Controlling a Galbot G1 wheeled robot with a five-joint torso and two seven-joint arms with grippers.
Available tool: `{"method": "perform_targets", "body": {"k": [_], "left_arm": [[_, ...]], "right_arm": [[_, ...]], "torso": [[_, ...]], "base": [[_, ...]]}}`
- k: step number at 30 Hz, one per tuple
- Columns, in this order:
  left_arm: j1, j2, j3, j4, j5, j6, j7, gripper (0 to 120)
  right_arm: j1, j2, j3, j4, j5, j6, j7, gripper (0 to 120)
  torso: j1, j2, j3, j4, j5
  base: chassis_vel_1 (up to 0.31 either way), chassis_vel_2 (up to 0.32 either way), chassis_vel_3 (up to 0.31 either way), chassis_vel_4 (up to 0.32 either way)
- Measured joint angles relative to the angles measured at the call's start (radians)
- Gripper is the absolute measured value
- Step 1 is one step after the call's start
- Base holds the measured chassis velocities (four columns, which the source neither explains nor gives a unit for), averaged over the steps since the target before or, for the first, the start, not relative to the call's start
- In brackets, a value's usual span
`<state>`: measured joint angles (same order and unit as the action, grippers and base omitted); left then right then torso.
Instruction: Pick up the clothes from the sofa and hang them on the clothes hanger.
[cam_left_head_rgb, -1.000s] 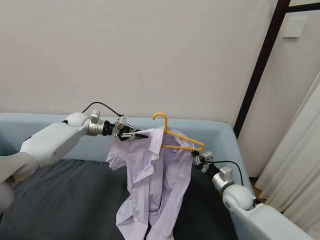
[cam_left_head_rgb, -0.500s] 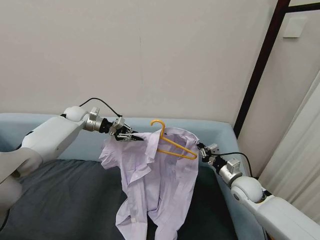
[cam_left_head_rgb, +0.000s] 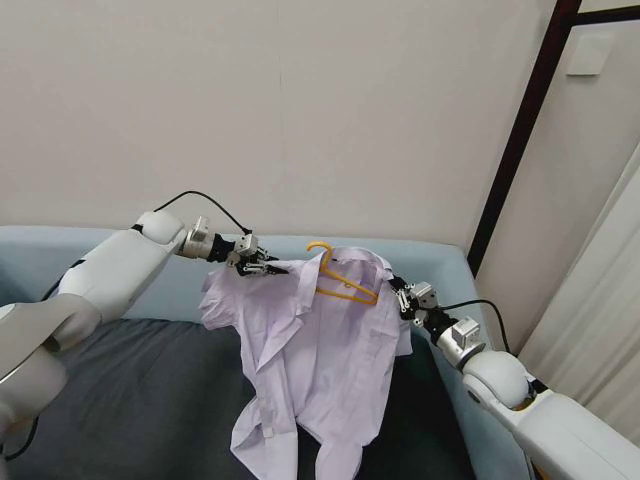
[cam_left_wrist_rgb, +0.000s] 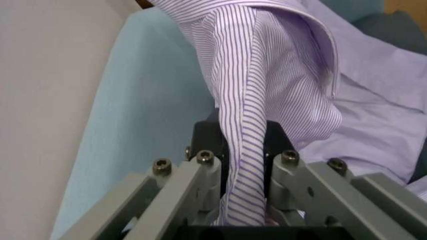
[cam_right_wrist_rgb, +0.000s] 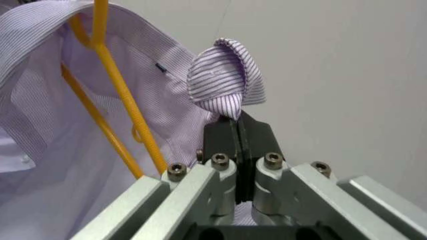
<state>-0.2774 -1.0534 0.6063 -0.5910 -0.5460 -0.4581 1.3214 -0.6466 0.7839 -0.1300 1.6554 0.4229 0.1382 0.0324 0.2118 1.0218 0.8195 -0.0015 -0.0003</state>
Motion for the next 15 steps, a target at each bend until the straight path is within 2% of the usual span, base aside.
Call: {"method": "perform_targets", "body": {"k": [4,8,10,14,15], "left_arm": [[0.0,-0.023,-0.018,0.032,0.024,-0.002,-0.035,8],[0.024,-0.029,-0.015,0.03,-0.055,0.037,-0.095,8],[0.028,-0.03,-0.014,0.026,-0.065,0.042,-0.098,8],[0.054,-0.026,0.016,-0.022,-0.177,0.084,-0.093,8],[0.054,-0.026,0.016,-0.022,-0.177,0.084,-0.093,8]], "right_arm": [[-0.001,0.0,-0.001,0.014,-0.002,0.001,0.0,0],[-0.028,-0.01,0.0,0.084,0.001,-0.001,0.003,0],[-0.031,-0.012,0.0,0.092,0.002,-0.003,0.005,0],[-0.027,-0.034,-0.008,0.168,0.014,-0.027,0.017,0],[-0.027,-0.034,-0.008,0.168,0.014,-0.027,0.017,0]], "torso": [[0.0,0.0,0.0,0.0001,-0.0001],[0.0,0.0,0.0,0.0006,-0.0004],[0.0,0.0,0.0,0.0005,-0.0004],[0.0,0.0,0.0,0.0003,-0.0004],[0.0,0.0,0.0,0.0003,-0.0004]], "base": [[0.0,0.0,0.0,0.0],[0.0,0.0,0.0,0.0],[0.0,0.0,0.0,0.0],[0.0,0.0,0.0,0.0],[0.0,0.0,0.0,0.0]]}}
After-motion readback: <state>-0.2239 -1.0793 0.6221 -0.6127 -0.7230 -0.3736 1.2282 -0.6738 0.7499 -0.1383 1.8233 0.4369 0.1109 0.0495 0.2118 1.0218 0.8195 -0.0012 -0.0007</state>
